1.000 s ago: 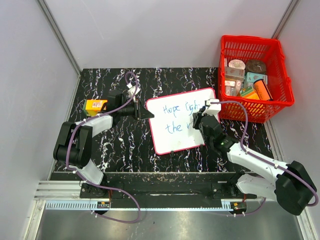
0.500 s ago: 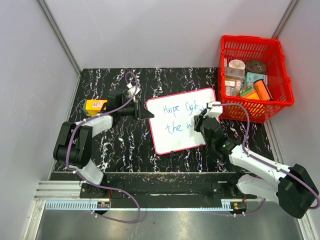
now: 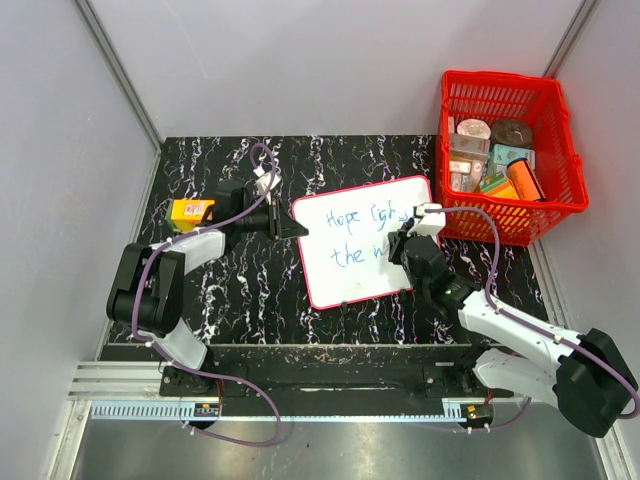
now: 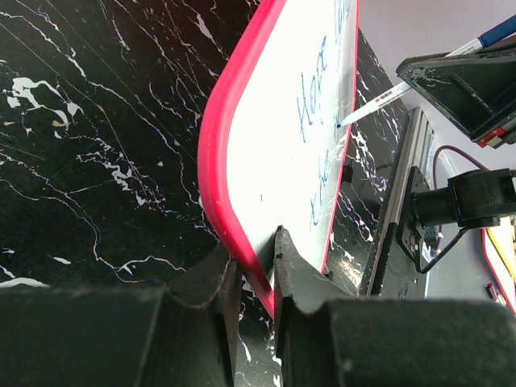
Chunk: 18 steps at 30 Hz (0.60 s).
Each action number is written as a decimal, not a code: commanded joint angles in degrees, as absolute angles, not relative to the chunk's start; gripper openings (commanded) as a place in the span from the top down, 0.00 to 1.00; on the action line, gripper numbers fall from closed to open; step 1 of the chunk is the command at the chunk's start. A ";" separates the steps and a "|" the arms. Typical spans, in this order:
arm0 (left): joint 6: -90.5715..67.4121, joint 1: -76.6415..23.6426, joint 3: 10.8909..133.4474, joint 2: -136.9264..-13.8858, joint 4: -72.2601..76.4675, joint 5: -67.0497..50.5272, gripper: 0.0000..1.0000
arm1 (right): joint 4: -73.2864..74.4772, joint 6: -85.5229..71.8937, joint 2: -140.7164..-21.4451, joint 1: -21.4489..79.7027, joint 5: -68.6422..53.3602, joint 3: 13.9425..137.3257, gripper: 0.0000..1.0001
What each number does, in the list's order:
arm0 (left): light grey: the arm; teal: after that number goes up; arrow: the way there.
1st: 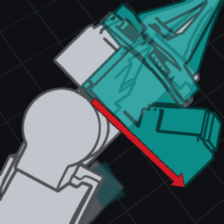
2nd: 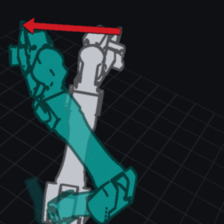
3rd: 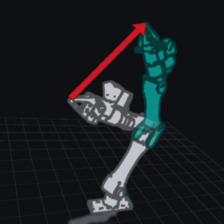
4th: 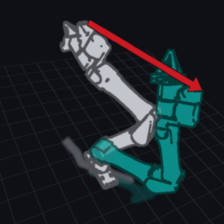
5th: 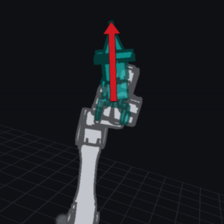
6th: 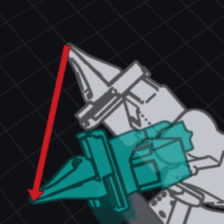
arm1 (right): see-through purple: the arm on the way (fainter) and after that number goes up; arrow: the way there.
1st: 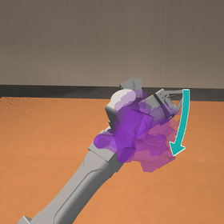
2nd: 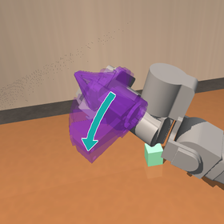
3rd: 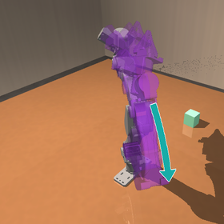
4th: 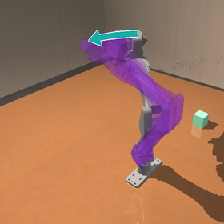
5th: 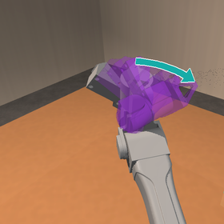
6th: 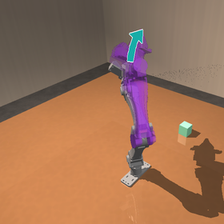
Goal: Write a sentence on the whiteboard
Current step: Write on the whiteboard with the whiteboard.
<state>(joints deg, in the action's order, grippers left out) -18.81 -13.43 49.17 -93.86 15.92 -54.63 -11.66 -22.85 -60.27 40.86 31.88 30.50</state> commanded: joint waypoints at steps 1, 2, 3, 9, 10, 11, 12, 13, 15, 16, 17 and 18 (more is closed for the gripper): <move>-8.88 -15.64 49.13 -96.15 14.15 -46.23 1.00 | -8.96 -21.36 -60.29 40.34 33.13 30.94 1.00; -8.88 -15.64 49.04 -95.98 14.15 -46.23 1.00 | -8.96 -21.36 -60.29 40.43 33.22 31.11 1.00; -8.88 -15.64 49.13 -96.15 14.15 -46.14 1.00 | -8.96 -21.27 -60.47 40.43 33.48 31.29 1.00; -8.96 -15.64 49.13 -96.15 14.15 -46.14 1.00 | -9.05 -20.13 -60.99 40.17 34.89 32.52 1.00; -8.96 -15.64 49.13 -96.15 14.15 -46.14 1.00 | -9.23 -19.43 -61.00 40.08 35.07 32.78 1.00; -8.96 -15.64 49.13 -96.07 14.15 -46.23 1.00 | -9.14 -19.08 -61.26 39.99 35.33 33.31 1.00; -8.88 -15.64 49.13 -96.15 14.15 -46.14 1.00 | -9.58 -18.55 -61.35 39.82 35.33 33.48 1.00; -8.96 -15.64 49.13 -96.07 14.32 -46.14 1.00 | -9.67 -18.28 -61.61 39.73 35.25 34.10 1.00; -8.96 -15.64 49.04 -96.06 14.24 -46.14 1.00 | -10.19 -17.67 -62.05 39.46 35.07 34.45 1.00; -8.96 -15.64 49.04 -96.06 14.24 -46.14 1.00 | -10.28 -17.49 -62.31 39.46 35.07 35.06 1.00; -8.88 -15.64 49.13 -96.06 14.24 -46.23 1.00 | -10.37 -17.23 -62.84 39.38 35.07 35.33 1.00; -8.96 -15.64 49.13 -96.06 14.24 -46.23 1.00 | -10.63 -17.05 -63.02 39.38 35.07 35.59 1.00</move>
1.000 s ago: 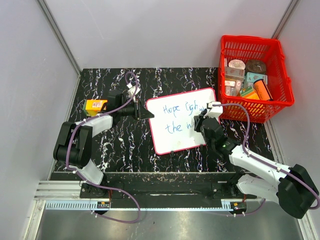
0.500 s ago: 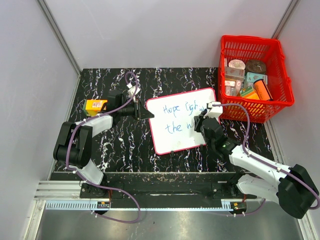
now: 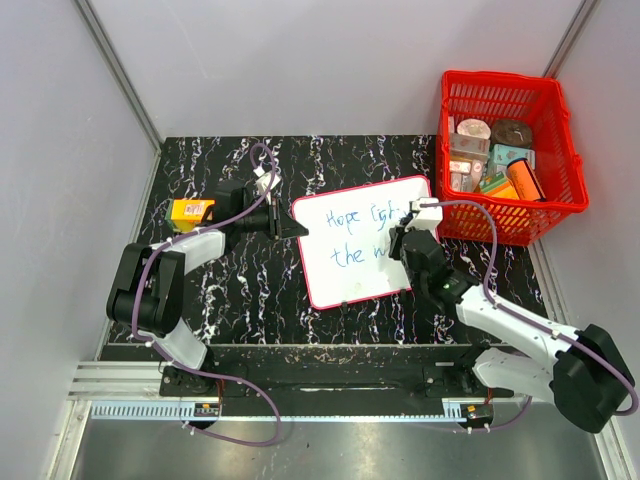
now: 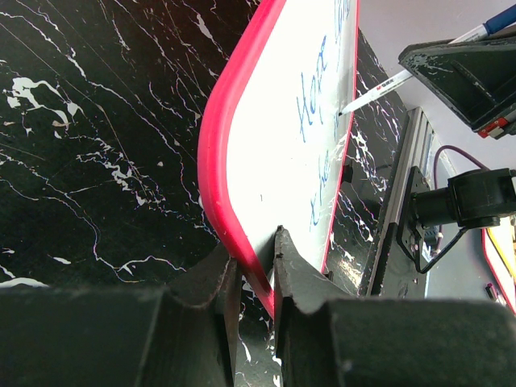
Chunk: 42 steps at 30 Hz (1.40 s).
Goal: Write a sentence on the whiteboard
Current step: Write on the whiteboard with the whiteboard.
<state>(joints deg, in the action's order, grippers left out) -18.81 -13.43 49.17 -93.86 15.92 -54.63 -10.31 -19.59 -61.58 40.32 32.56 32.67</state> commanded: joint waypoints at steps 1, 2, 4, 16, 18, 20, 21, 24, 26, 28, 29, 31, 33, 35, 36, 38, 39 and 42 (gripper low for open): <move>-8.88 -15.64 49.04 -96.06 14.24 -46.23 1.00 | -10.72 -16.79 -63.19 39.20 35.16 35.94 1.00; -8.88 -15.64 49.04 -96.06 14.24 -46.14 1.00 | -10.90 -16.70 -63.45 39.11 35.07 36.03 1.00; -8.88 -15.64 49.13 -95.98 14.24 -46.14 1.00 | -11.34 -16.61 -63.72 38.85 34.89 36.38 1.00; -8.88 -15.64 49.04 -95.89 14.24 -45.97 1.00 | -11.34 -16.52 -57.50 38.58 31.03 34.90 1.00; -8.88 -15.64 49.04 -95.98 14.24 -45.88 1.00 | -10.73 -16.70 -55.64 38.58 30.85 34.19 1.00; -8.88 -15.64 49.04 -95.89 14.24 -45.97 1.00 | -10.63 -16.53 -53.62 38.58 31.11 32.79 1.00; -8.88 -15.64 49.04 -95.89 14.24 -45.88 1.00 | -11.24 -16.35 -53.00 38.58 31.37 32.17 1.00; -8.88 -15.64 49.13 -95.89 14.15 -45.88 1.00 | -12.48 -16.08 -51.68 38.58 32.34 29.80 1.00; -8.88 -15.73 49.13 -95.98 14.15 -45.97 1.00 | -12.66 -15.91 -52.38 38.58 33.22 29.36 1.00; -8.88 -15.64 49.13 -95.98 14.15 -46.05 1.00 | -13.01 -15.73 -53.78 38.58 33.75 29.44 1.00; -8.88 -15.64 49.13 -96.06 14.15 -46.05 1.00 | -13.36 -15.56 -54.22 38.58 33.84 29.62 1.00; -8.79 -15.64 49.13 -95.98 14.15 -46.05 1.00 | -13.88 -15.47 -55.28 38.58 34.10 29.79 1.00; -8.79 -15.64 49.04 -96.06 14.15 -46.05 1.00 | -14.24 -15.73 -56.16 38.58 34.71 30.41 1.00; -8.79 -15.64 49.13 -96.06 14.15 -46.06 1.00 | -14.15 -15.99 -57.39 38.58 35.51 30.93 1.00; -8.79 -15.64 49.13 -96.06 14.15 -46.14 1.00 | -14.15 -16.26 -57.65 38.58 35.68 31.11 1.00; -8.79 -15.64 49.04 -95.98 14.15 -46.14 1.00 | -14.76 -16.52 -58.18 38.50 36.12 31.20 1.00; -8.79 -15.64 49.04 -95.98 14.15 -46.14 1.00 | -14.94 -16.52 -58.27 38.50 36.21 31.20 1.00; -8.79 -15.64 49.13 -95.98 14.15 -46.23 1.00 | -15.55 -16.61 -58.19 38.58 36.30 31.29 1.00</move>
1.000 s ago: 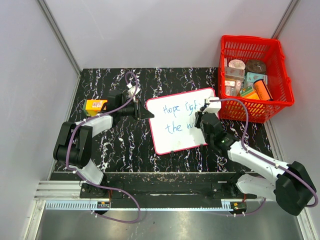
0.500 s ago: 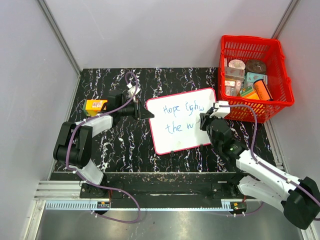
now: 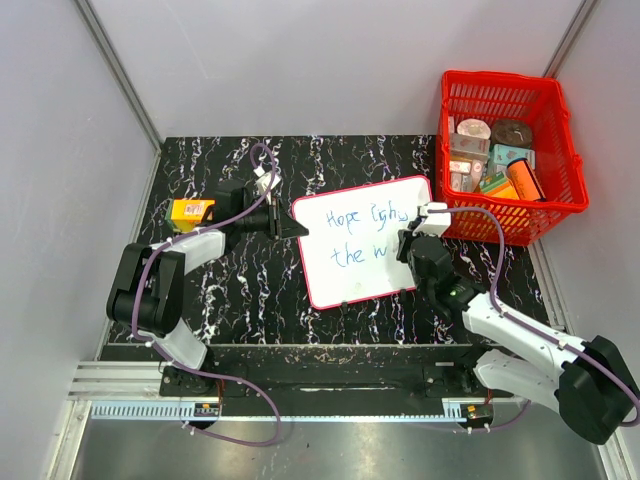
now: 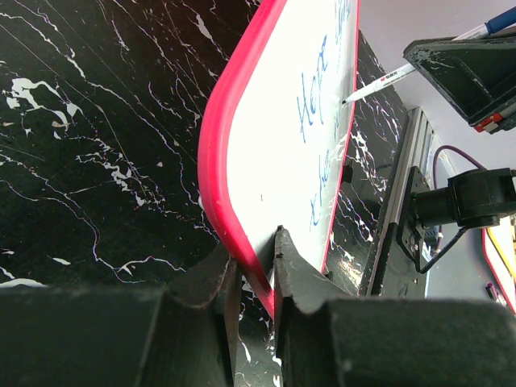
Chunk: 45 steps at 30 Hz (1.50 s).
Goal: Write a sentence on the whiteboard
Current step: Write on the whiteboard with the whiteboard.
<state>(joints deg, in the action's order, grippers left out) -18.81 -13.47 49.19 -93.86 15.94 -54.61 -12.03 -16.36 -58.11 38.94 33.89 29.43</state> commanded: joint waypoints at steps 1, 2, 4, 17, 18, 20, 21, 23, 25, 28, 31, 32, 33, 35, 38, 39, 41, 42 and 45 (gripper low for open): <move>-8.79 -15.64 49.13 -95.89 14.15 -46.14 1.00 | -15.73 -16.52 -58.01 38.50 36.12 31.20 1.00; -8.79 -15.64 49.13 -96.06 14.15 -46.23 1.00 | -16.17 -16.26 -57.83 38.58 35.86 31.20 1.00; -8.79 -15.64 49.13 -96.06 14.15 -46.14 1.00 | -16.43 -16.17 -57.13 38.50 35.60 31.12 1.00; -8.79 -15.64 49.04 -95.98 14.15 -46.23 1.00 | -18.37 -15.64 -61.17 38.50 37.00 32.52 1.00; -8.79 -15.64 49.04 -96.06 14.24 -46.23 1.00 | -18.28 -15.64 -61.17 38.58 37.26 32.52 1.00; -8.88 -15.64 48.96 -95.98 14.24 -46.32 1.00 | -18.02 -15.91 -60.56 38.50 37.70 32.08 1.00; -8.88 -15.64 49.04 -95.98 14.24 -46.32 1.00 | -18.10 -16.00 -60.12 38.58 38.31 31.91 1.00; -8.88 -15.64 48.96 -95.98 14.24 -46.32 1.00 | -18.02 -16.00 -59.42 38.58 38.85 31.64 1.00; -8.88 -15.64 49.13 -95.98 14.33 -46.32 1.00 | -17.93 -15.82 -59.33 38.58 39.11 31.55 1.00; -8.96 -15.64 48.96 -95.98 14.33 -46.32 1.00 | -17.93 -15.91 -60.11 38.50 38.85 31.82 1.00; -8.88 -15.65 48.96 -95.98 14.24 -46.32 1.00 | -17.84 -16.17 -61.52 38.50 37.88 32.34 1.00; -8.88 -15.64 49.04 -96.06 14.24 -46.23 1.00 | -17.84 -16.35 -61.87 38.58 37.53 32.60 1.00; -8.88 -15.73 49.04 -95.98 14.33 -46.23 1.00 | -17.84 -16.43 -62.14 38.58 36.83 32.61 1.00; -8.88 -15.64 49.04 -96.06 14.33 -46.32 1.00 | -17.84 -16.61 -62.31 38.58 36.30 32.78 1.00; -8.88 -15.64 49.04 -95.98 14.33 -46.23 1.00 | -17.84 -16.70 -62.14 38.58 34.54 32.70 1.00; -8.88 -15.64 49.04 -95.98 14.33 -46.23 1.00 | -17.75 -16.79 -62.05 38.58 33.41 32.70 1.00; -8.96 -15.64 48.96 -95.98 14.33 -46.23 1.00 | -17.40 -17.23 -61.96 38.58 32.61 32.70 1.00; -8.96 -15.64 49.04 -96.06 14.33 -46.23 1.00 | -16.88 -17.57 -61.88 38.58 31.82 32.70 1.00; -8.96 -15.64 49.04 -95.98 14.33 -46.23 1.00 | -16.00 -18.10 -61.79 38.58 31.29 32.69 1.00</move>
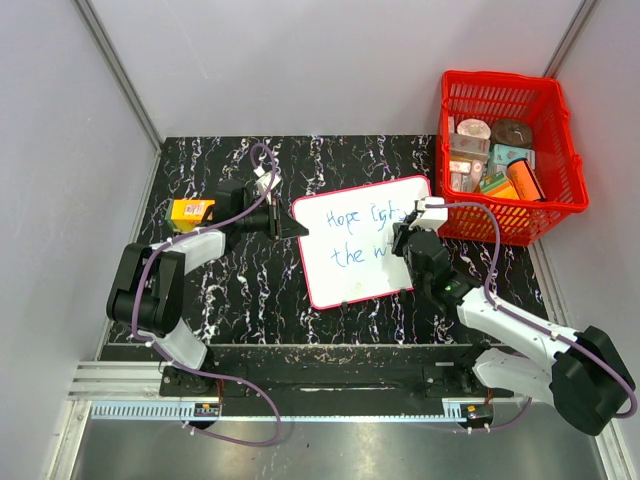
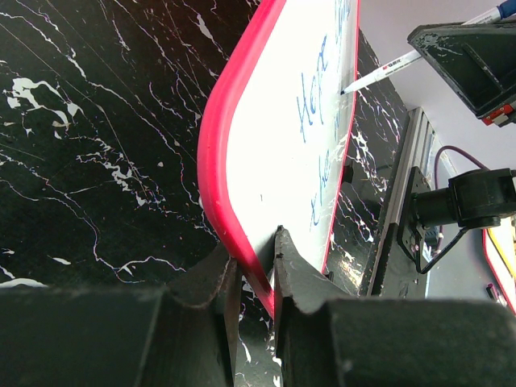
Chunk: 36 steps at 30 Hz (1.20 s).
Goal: Write a sentence on the whiteboard
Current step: Write on the whiteboard with the whiteboard.
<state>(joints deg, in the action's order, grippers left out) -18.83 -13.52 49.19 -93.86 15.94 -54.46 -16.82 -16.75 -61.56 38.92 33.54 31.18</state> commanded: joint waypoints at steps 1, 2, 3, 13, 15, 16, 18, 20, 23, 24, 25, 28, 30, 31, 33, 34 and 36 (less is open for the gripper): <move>-8.96 -15.64 49.04 -95.98 14.33 -46.32 1.00 | -15.47 -18.28 -61.70 38.58 31.20 32.43 1.00; -8.96 -15.64 49.04 -96.06 14.33 -46.32 1.00 | -15.12 -18.46 -61.53 38.58 31.11 32.43 1.00; -8.96 -15.64 49.04 -96.06 14.33 -46.32 1.00 | -14.51 -18.72 -61.52 38.58 30.94 32.34 1.00; -8.88 -15.73 49.13 -96.06 14.24 -46.23 1.00 | -10.81 -20.04 -58.36 38.58 30.59 30.59 1.00; -8.96 -15.64 49.04 -96.07 14.24 -46.14 1.00 | -10.11 -19.95 -58.01 38.58 30.76 30.24 1.00; -8.88 -15.64 49.04 -96.06 14.24 -46.14 1.00 | -10.11 -19.95 -57.66 38.50 30.76 30.23 1.00; -8.96 -15.73 49.13 -96.06 14.24 -46.23 1.00 | -10.02 -19.78 -57.66 38.50 31.11 30.23 1.00; -8.88 -15.65 49.04 -96.06 14.24 -46.23 1.00 | -10.02 -19.51 -57.92 38.58 31.99 30.32 1.00; -8.88 -15.64 49.04 -96.06 14.24 -46.14 1.00 | -10.37 -19.16 -58.45 38.58 33.83 30.76 1.00; -8.88 -15.64 49.13 -96.06 14.24 -46.14 1.00 | -10.55 -18.99 -58.71 38.58 34.27 31.11 1.00; -8.88 -15.64 49.04 -96.06 14.24 -46.23 1.00 | -10.72 -18.81 -58.97 38.50 35.15 31.29 1.00; -8.88 -15.64 49.13 -96.06 14.24 -46.14 1.00 | -11.78 -18.20 -59.67 38.58 36.21 31.90 1.00; -8.88 -15.64 49.13 -96.07 14.24 -46.14 1.00 | -12.13 -17.67 -60.20 38.58 36.82 32.60 1.00; -8.88 -15.73 49.04 -96.15 14.24 -46.23 1.00 | -12.22 -17.58 -60.29 38.58 37.17 32.78 1.00; -8.88 -15.64 49.04 -96.15 14.24 -46.23 1.00 | -13.09 -17.05 -60.29 38.58 37.44 33.05 1.00; -8.88 -15.64 49.13 -96.07 14.33 -46.23 1.00 | -13.36 -16.88 -60.21 38.58 37.70 33.05 1.00; -8.88 -15.64 49.04 -96.06 14.24 -46.23 1.00 | -13.89 -16.35 -60.29 38.58 37.88 33.48 1.00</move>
